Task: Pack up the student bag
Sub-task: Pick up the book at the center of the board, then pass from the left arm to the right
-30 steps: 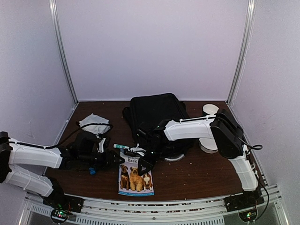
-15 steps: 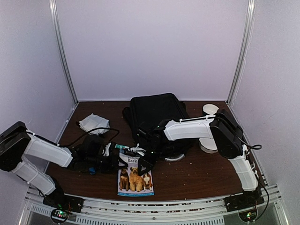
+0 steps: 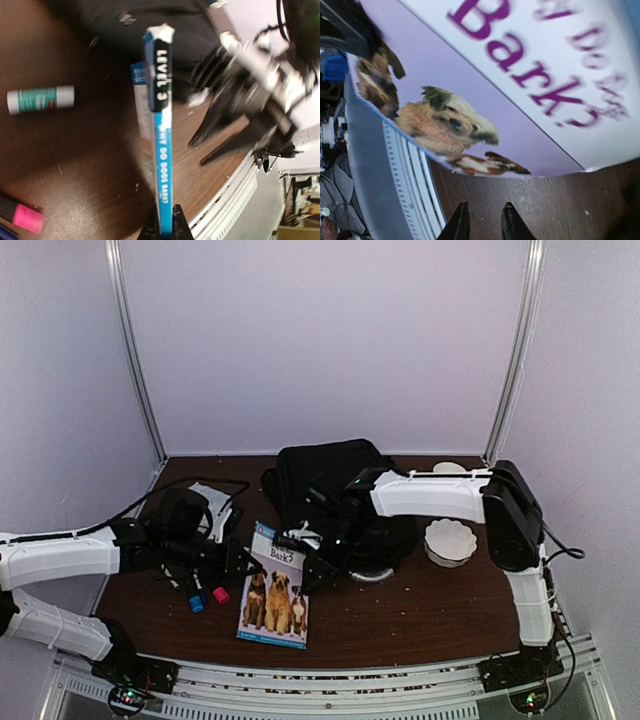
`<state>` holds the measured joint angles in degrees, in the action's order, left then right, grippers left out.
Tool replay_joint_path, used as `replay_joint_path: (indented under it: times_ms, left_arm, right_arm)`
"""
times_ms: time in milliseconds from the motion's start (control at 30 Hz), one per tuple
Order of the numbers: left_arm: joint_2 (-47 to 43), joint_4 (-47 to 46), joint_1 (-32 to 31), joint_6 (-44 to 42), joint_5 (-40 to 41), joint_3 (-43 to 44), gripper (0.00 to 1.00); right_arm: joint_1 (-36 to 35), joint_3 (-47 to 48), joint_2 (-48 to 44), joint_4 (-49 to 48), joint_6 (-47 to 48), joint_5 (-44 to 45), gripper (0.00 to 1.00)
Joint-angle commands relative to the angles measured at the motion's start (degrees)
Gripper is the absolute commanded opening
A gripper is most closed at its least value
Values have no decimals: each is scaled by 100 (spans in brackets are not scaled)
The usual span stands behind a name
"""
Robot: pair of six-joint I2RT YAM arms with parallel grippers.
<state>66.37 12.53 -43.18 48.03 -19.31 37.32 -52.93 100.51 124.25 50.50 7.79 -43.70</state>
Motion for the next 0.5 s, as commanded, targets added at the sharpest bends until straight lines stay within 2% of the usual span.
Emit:
replay_joint_path:
  times_ms: [0,100,267,367,467]
  left_arm:
    - [-437,1062,38,-1805,64,1231,0]
    - [-289,1351,51,-2427,-48,1910,0]
    - [312,1316,139,-2876,-467,2912,0]
    - [788,1181,152,-3073,-869,3582,0]
    - [1182,654,183,-3136,-958,4083,0]
  right_arm:
    - [711,412,-1499,466,335,-690,28]
    - [1277,257,-2055,402,297,-1208,40]
    - [2154,-70,-2791,332,644,-1267,53]
    - [2515,-184,-3027,470,864,-1440,56]
    - [2804,-353,-3252,366,835,-1660,59]
